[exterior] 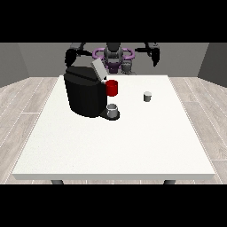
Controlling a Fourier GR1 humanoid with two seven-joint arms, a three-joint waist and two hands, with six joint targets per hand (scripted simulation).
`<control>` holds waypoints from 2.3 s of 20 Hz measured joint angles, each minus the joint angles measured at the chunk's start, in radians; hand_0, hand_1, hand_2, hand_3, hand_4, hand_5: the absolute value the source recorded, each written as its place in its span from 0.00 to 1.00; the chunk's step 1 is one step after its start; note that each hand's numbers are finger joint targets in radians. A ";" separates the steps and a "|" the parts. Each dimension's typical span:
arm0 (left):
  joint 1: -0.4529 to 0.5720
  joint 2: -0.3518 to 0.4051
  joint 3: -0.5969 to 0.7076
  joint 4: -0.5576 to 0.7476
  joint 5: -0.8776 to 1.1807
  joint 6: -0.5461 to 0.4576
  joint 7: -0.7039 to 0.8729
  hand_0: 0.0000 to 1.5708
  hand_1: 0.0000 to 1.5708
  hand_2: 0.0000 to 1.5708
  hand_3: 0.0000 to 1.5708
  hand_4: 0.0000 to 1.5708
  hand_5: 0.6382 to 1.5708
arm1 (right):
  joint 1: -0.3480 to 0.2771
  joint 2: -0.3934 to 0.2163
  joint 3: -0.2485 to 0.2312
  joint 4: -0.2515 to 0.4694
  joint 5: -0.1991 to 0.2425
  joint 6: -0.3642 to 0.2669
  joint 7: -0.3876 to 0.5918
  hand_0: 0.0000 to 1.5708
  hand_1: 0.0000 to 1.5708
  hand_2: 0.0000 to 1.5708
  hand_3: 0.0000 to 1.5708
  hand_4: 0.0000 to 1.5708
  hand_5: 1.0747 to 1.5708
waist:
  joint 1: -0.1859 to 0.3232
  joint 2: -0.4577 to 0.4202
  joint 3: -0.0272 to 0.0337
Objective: Insert the coffee pod into the coffee machine and close the lid
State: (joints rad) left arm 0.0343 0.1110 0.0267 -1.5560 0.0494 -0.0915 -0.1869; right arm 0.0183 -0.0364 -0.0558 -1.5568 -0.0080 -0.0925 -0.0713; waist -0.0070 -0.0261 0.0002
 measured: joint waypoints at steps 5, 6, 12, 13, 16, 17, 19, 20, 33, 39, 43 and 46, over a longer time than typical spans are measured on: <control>-0.053 0.058 0.017 0.028 -0.060 -0.001 0.012 0.00 0.00 0.00 0.00 0.00 1.00 | 0.000 0.014 -0.001 0.005 -0.002 -0.010 -0.032 0.00 0.00 0.00 0.00 0.11 1.00 | -0.023 0.016 0.0000; -0.074 0.072 0.021 0.034 -0.072 -0.001 0.027 0.00 0.00 0.00 0.00 0.00 1.00 | -0.021 0.011 -0.006 0.002 -0.005 -0.015 -0.016 0.00 0.00 0.00 0.00 0.11 1.00 | -0.024 0.022 0.0001; -0.201 0.160 0.092 0.152 -0.088 -0.026 0.079 0.00 0.00 0.00 0.00 0.00 1.00 | -0.052 0.018 0.013 -0.004 -0.014 0.003 -0.025 0.00 0.00 0.00 0.00 0.08 1.00 | -0.076 0.083 -0.0001; -0.217 0.169 0.098 0.178 -0.089 -0.033 0.089 0.00 0.00 0.00 0.00 0.00 1.00 | -0.046 0.021 0.021 -0.011 -0.008 0.000 -0.021 0.00 0.00 0.00 0.00 0.15 1.00 | -0.084 0.082 -0.0004; -0.281 0.198 0.120 0.254 -0.089 -0.050 0.120 0.00 0.00 0.00 0.00 0.00 1.00 | -0.060 0.026 0.039 -0.016 0.000 0.005 -0.023 0.00 0.00 0.00 0.00 0.18 1.00 | -0.106 0.109 -0.0004; -0.305 0.210 0.125 0.277 -0.095 -0.053 0.119 0.00 0.00 0.00 0.00 0.00 1.00 | -0.081 0.025 0.034 -0.015 -0.005 0.003 -0.014 0.00 0.00 0.00 0.00 0.16 1.00 | -0.109 0.124 -0.0003; -0.338 0.233 0.139 0.329 -0.100 -0.064 0.132 0.00 0.00 0.00 0.00 0.00 1.00 | -0.088 0.016 0.034 -0.015 -0.010 0.014 -0.006 0.00 0.00 0.00 0.00 0.21 1.00 | -0.119 0.135 -0.0004; -0.355 0.242 0.147 0.359 -0.104 -0.066 0.132 0.00 0.00 0.00 0.00 0.00 1.00 | -0.088 0.017 0.040 -0.016 -0.010 0.019 -0.006 0.00 0.00 0.00 0.00 0.21 1.00 | -0.126 0.143 -0.0004; -0.500 0.262 0.111 0.625 -0.236 -0.040 0.096 0.00 0.00 0.13 0.00 0.00 1.00 | -0.201 0.012 0.025 0.066 0.023 -0.041 0.046 0.00 0.00 0.00 0.00 0.27 1.00 | -0.119 0.208 -0.0006; -0.534 0.259 0.087 0.719 -0.305 -0.017 0.069 0.41 0.41 0.46 0.22 0.00 1.00 | -0.210 0.005 0.024 0.097 0.034 -0.051 0.049 0.00 0.00 0.00 0.00 0.27 1.00 | -0.124 0.200 -0.0003; -0.559 0.257 0.078 0.774 -0.345 0.005 0.073 0.39 0.39 0.47 0.30 0.00 1.00 | -0.232 0.006 0.018 0.125 0.038 -0.070 0.053 0.00 0.00 0.00 0.00 0.28 1.00 | -0.120 0.203 -0.0003; -0.551 0.285 0.061 0.808 -0.389 0.011 0.038 0.37 0.37 0.46 0.30 0.00 1.00 | -0.228 0.013 0.026 0.120 0.037 -0.070 0.056 0.00 0.00 0.00 0.00 0.28 1.00 | -0.124 0.206 -0.0004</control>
State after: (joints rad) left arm -0.5167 0.3956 0.0875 -0.7476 -0.3393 -0.0807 -0.1486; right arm -0.2098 -0.0232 -0.0301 -1.4369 0.0291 -0.1622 -0.0150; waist -0.1305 0.1803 -0.0002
